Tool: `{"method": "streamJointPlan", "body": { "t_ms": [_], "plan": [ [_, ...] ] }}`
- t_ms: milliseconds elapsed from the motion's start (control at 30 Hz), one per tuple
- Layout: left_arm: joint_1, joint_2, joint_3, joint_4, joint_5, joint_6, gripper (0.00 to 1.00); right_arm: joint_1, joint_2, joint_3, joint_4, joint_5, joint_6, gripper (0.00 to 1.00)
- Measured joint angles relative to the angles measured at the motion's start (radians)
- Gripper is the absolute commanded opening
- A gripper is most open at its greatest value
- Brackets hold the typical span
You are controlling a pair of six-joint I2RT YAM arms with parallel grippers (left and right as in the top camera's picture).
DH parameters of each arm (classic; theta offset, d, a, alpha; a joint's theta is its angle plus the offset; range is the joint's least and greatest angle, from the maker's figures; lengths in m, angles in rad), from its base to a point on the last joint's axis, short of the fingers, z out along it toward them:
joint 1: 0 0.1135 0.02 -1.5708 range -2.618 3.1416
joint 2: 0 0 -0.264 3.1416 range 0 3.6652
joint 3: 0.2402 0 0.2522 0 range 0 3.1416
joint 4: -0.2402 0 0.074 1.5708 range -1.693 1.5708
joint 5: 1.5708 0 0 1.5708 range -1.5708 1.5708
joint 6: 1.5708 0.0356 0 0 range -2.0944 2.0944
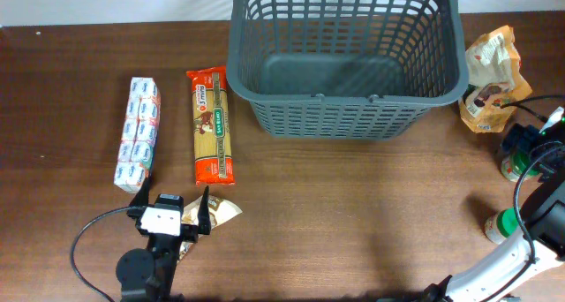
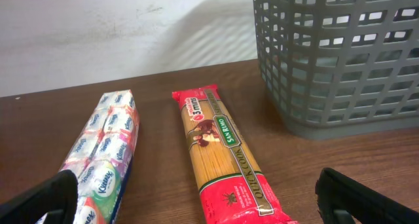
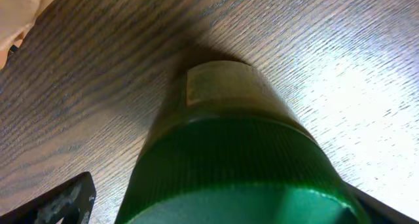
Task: Pack container
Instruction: 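Close the right gripper on the green-lidded jar and lift it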
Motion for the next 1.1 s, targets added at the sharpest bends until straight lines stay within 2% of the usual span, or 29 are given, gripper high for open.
{"method": "streamJointPlan", "body": {
  "t_ms": [400,433,667,733,767,1100],
  "plan": [
    [0.0,0.0,0.0,0.0,0.0,0.0,0.99,-0.016,0.0,-0.067,0.045,0.0,-0.001,0.99],
    [0.0,0.0,0.0,0.0,0.0,0.0,0.99,-0.02,0.0,-0.067,0.045,0.0,0.0,0.96],
    [0.0,0.0,0.0,0.0,0.0,0.0,0.99,-0.029,-0.002,-0.067,0.038,-0.003,-0.005,0.32],
    [0.0,0.0,0.0,0.0,0.0,0.0,0.99,-0.029,-0.003,-0.067,0.038,-0.002,-0.005,0.09],
    [0.0,0.0,0.0,0.0,0.0,0.0,0.99,-0.029,-0.003,-0.068,0.037,-0.001,-0.003,0.04],
    [0.0,0.0,0.0,0.0,0.0,0.0,0.99,-0.029,-0.003,-0.062,-0.005,-0.001,0.009,0.04]
  ]
}}
